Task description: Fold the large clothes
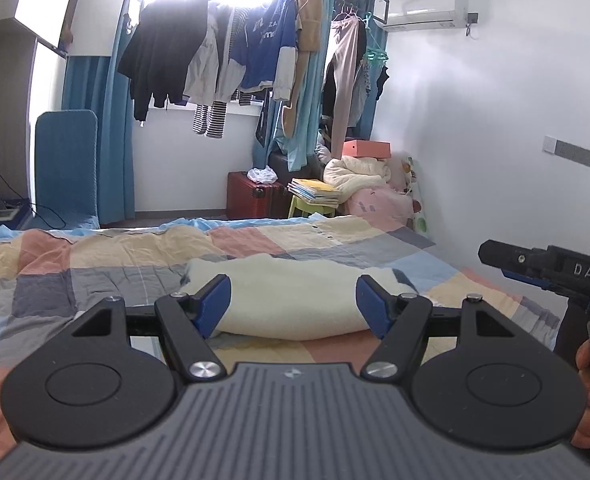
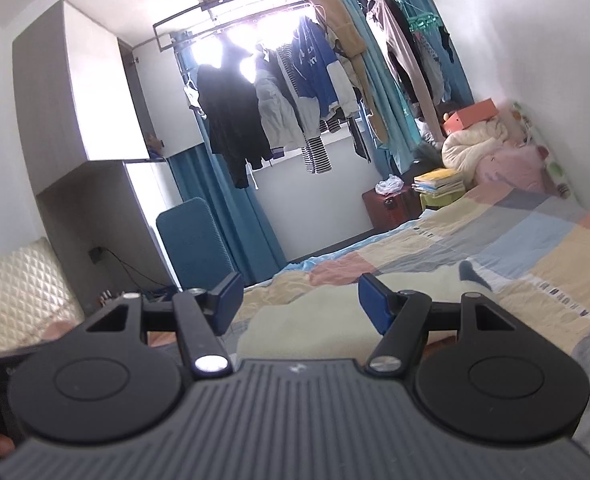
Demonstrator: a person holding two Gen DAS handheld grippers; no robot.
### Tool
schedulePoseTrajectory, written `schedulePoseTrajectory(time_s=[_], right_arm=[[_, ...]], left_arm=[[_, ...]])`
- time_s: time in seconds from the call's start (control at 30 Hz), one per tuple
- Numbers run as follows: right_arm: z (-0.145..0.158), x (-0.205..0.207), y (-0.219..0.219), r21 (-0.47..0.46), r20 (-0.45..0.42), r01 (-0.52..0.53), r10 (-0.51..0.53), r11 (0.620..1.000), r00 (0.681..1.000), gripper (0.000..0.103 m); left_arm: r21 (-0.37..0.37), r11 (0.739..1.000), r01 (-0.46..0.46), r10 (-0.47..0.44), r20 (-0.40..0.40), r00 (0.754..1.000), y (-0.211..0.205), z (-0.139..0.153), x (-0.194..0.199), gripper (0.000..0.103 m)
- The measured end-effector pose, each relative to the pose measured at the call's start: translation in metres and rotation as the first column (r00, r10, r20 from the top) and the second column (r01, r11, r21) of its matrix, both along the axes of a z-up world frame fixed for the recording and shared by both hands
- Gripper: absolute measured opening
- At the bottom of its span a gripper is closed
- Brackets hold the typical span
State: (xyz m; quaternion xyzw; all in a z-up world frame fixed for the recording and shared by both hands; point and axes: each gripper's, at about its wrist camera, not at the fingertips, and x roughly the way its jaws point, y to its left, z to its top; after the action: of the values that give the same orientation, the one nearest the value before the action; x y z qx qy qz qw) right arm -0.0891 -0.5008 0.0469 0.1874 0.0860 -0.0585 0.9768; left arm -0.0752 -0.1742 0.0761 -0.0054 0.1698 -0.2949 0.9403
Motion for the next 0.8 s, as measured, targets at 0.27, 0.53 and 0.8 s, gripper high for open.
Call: schedulePoseTrajectory(time_s=[0.27, 0.53, 0.8], right_arm=[[-0.016, 0.001, 0.013, -0.029, -0.075, -0.006, 0.004, 1.000, 0.997, 0.067], [-0.032, 0.008, 0.026, -0.078, -0.167, -0.006, -0.007, 0.997, 0.986, 0.067], [-0.037, 0.011, 0.032, -0.110, -0.204, 0.023, -0.045, 0.994, 0.978, 0.074]], left_arm=[[0.030, 1.000, -0.003, 0.003, -0.006, 1.000, 0.009, -0.012, -0.009, 0.076], [0.036, 0.999, 0.002, -0.001, -0.048, 0.999, 0.012, -0.026, 0.004, 0.085], [0.071, 0.997, -0.014, 0.018, -0.052, 0.998, 0.012, -0.038, 0.014, 0.101]])
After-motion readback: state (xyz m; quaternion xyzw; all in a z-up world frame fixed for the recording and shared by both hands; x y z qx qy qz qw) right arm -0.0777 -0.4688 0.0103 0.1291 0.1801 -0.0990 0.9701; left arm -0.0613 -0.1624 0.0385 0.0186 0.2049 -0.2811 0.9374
